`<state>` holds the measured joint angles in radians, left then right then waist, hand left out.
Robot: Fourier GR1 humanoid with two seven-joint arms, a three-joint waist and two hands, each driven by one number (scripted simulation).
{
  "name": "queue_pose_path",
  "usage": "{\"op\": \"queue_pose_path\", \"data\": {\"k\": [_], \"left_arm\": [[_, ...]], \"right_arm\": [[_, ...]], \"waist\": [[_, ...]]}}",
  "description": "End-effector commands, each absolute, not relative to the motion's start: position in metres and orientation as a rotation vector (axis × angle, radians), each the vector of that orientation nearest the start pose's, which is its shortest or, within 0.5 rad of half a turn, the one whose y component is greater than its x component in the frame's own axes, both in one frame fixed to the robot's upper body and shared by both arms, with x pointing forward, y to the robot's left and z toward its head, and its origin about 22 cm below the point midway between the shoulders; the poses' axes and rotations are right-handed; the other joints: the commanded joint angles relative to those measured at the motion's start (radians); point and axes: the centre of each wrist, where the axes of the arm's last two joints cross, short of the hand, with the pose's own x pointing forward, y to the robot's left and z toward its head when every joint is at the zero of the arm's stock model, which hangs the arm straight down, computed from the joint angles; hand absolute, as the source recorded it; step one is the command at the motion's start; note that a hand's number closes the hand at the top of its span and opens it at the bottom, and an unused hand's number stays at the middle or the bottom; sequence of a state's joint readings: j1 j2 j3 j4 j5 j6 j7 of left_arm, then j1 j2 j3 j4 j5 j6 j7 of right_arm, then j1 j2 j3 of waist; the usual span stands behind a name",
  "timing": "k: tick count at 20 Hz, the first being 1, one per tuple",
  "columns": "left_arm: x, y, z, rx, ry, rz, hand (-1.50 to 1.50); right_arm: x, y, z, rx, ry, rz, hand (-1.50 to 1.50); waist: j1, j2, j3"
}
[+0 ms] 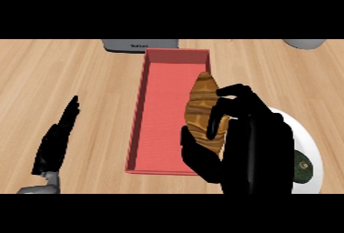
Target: Pick the croissant from the plate and place it in the cardboard box
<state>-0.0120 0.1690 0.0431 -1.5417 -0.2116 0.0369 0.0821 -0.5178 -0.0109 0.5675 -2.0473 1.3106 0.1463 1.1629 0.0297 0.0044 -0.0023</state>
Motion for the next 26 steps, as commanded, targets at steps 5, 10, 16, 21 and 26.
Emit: {"op": "queue_pose_path", "data": {"k": [5, 10, 16, 21, 26], "left_arm": [[0.249, 0.280, 0.009, 0.361, -1.468, -0.232, 0.00], [0.250, 0.271, 0.006, 0.368, -1.467, -0.246, 0.00], [0.238, 0.293, 0.013, 0.345, -1.461, -0.248, 0.00], [0.247, 0.281, 0.007, 0.342, -1.467, -0.239, 0.00], [0.250, 0.293, 0.017, 0.360, -1.478, -0.234, 0.00]], "right_arm": [[0.282, -0.046, 0.229, -1.112, -1.331, 0.386, 1.50], [0.332, -0.049, 0.172, -1.096, -1.232, 0.427, 1.50], [0.350, -0.047, 0.154, -1.019, -1.133, 0.356, -1.50], [0.379, -0.044, 0.132, -1.004, -1.183, 0.329, -1.50], [0.384, -0.046, 0.134, -0.974, -1.340, 0.149, -1.50]], "waist": [[0.021, 0.003, 0.000], [0.020, 0.009, 0.002], [0.022, 0.001, 0.002], [0.020, 0.008, 0.002], [0.018, 0.006, 0.002]]}}
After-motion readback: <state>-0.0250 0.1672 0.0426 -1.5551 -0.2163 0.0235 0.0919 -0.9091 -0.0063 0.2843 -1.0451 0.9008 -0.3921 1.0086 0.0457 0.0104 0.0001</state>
